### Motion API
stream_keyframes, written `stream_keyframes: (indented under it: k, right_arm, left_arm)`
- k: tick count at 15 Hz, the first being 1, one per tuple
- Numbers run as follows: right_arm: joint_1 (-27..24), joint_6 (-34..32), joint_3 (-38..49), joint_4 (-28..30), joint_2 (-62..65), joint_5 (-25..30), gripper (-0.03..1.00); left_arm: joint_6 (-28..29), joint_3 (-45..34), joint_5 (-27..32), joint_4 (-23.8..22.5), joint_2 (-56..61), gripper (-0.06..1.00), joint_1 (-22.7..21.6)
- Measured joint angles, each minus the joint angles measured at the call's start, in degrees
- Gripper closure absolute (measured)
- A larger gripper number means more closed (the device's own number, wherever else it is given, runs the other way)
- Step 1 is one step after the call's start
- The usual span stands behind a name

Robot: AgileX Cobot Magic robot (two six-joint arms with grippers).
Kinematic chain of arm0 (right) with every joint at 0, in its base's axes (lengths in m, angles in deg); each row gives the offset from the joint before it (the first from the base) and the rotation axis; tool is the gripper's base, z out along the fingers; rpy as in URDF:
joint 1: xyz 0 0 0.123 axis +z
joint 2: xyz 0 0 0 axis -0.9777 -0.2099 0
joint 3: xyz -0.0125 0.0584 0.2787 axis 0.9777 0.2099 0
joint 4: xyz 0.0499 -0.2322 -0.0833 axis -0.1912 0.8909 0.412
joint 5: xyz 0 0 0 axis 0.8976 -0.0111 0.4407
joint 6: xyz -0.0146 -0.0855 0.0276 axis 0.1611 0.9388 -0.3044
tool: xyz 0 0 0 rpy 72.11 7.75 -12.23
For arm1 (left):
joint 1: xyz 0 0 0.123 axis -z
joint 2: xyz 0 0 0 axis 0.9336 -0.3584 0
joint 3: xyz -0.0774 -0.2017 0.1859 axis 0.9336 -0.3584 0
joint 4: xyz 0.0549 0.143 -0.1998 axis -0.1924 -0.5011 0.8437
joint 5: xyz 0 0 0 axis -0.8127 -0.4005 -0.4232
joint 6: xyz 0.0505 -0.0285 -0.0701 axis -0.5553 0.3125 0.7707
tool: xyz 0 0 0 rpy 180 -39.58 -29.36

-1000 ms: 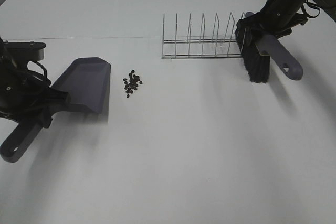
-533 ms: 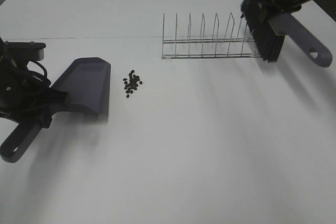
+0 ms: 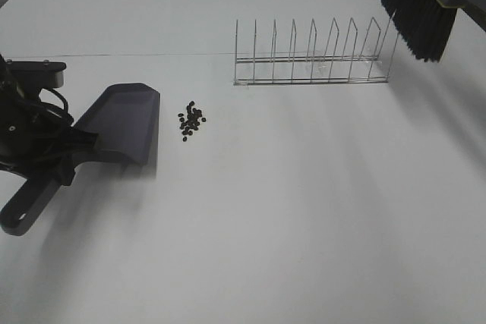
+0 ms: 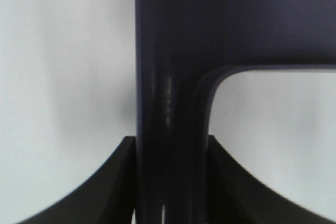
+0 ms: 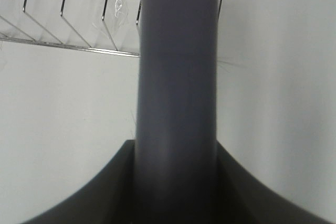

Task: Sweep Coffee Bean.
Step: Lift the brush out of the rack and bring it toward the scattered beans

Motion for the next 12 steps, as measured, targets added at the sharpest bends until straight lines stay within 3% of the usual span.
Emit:
stream_keyframes:
  k: [6,10,12]
  right_arm:
    - [1.20,-1.43,4.24,-2.64,2.23,0.80,0.70]
    - [6.30,-1.83,15.01,-3.04,2.58,0.46,0.70]
    - [10.60,-5.04,19.48,-1.43,2.58,-3.95,0.70]
  left_arm:
    - [0.06,0.00,1.49,0.00,-1.20,0.62,0.00]
    - [0.06,0.00,1.60,0.00,-7.51,0.62,0.00]
    - [0.06,0.23,1.83,0.11,-8.94,0.62,0.00]
